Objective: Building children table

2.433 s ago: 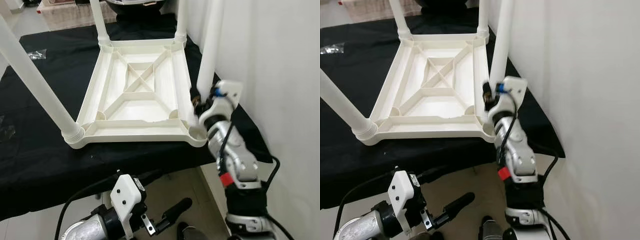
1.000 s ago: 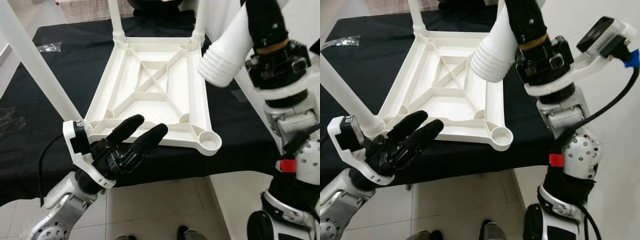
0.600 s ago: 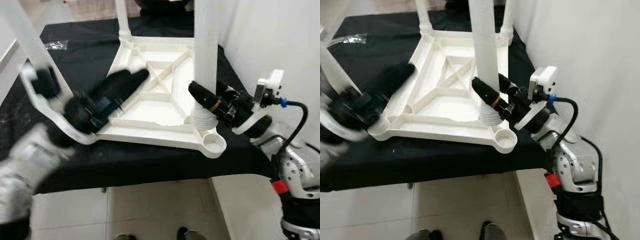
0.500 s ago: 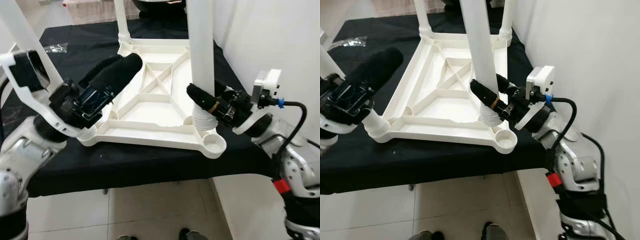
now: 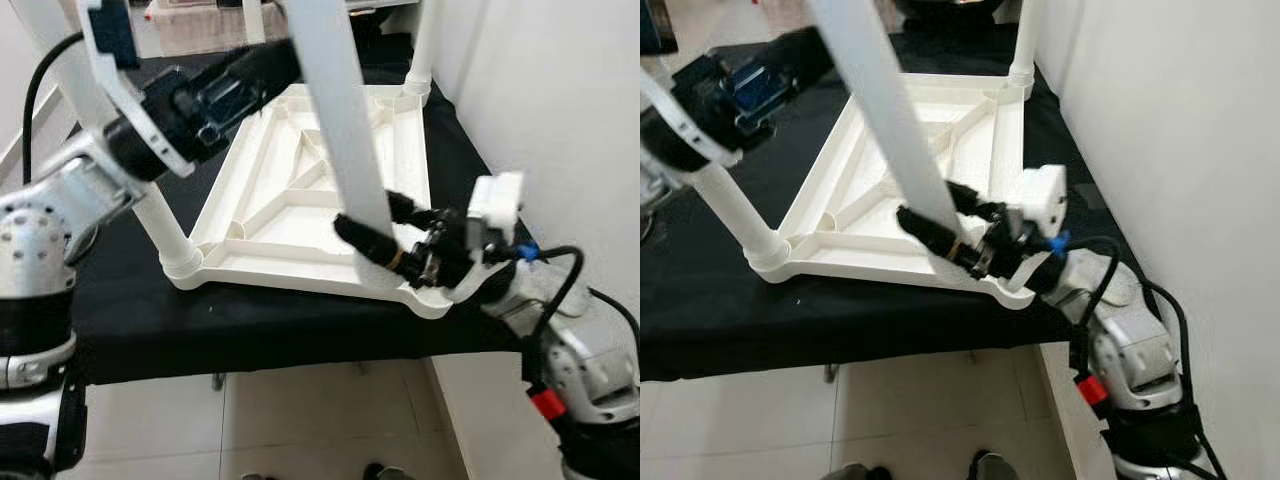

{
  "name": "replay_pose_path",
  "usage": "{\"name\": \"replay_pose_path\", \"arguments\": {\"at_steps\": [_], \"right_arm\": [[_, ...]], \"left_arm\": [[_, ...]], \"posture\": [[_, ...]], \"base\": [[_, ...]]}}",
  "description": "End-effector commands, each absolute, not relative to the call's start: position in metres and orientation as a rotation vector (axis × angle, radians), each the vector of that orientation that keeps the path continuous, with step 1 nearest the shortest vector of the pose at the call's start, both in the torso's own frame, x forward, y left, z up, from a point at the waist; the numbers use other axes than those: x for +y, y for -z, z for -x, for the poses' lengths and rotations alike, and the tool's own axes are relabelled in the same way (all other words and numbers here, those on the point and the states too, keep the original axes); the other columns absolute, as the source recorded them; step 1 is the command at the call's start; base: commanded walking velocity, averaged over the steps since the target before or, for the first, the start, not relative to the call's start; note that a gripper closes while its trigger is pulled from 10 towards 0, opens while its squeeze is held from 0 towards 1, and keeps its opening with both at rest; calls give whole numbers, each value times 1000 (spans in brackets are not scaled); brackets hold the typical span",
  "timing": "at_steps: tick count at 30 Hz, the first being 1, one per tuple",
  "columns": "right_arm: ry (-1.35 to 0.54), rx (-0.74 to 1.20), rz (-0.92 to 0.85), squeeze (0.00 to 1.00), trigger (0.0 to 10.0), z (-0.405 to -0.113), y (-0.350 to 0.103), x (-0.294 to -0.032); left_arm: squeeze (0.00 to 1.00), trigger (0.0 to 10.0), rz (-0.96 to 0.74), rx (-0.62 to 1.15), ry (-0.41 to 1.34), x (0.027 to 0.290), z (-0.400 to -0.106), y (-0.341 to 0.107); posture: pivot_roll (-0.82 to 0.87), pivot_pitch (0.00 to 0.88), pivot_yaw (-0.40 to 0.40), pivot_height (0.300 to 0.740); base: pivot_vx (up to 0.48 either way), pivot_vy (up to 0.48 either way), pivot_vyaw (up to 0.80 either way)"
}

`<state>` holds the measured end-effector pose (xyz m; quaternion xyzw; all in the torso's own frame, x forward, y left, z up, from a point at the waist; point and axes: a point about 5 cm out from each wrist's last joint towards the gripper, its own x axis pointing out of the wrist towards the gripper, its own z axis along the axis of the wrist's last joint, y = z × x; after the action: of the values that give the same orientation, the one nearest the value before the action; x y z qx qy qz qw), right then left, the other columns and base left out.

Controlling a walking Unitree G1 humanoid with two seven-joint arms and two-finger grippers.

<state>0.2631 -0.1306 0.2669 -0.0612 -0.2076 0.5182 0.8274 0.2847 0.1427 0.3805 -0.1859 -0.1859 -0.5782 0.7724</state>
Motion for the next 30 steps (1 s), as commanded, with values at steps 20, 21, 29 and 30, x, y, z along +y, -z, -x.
{"name": "replay_pose_path", "arguments": {"at_steps": [20,21,29,30], "right_arm": [[-1043,-495,82,0,10000,-272,-277,-141],[-1050,-490,92,0,10000,-272,-276,-140],[-1175,-405,283,0,10000,-266,-255,-114],[-1178,-406,281,0,10000,-266,-255,-113]], "left_arm": [[0,10000,63,-342,1476,169,-255,-393],[0,10000,56,-345,1468,170,-255,-394],[0,10000,42,-329,1503,160,-261,-389],[0,10000,43,-321,1516,158,-262,-388]], "posture": [[-24,159,48,740],[-23,158,47,740],[-20,158,43,740],[-18,159,43,740]], "base": [[0,0,0],[0,0,0],[0,0,0],[0,0,0]]}}
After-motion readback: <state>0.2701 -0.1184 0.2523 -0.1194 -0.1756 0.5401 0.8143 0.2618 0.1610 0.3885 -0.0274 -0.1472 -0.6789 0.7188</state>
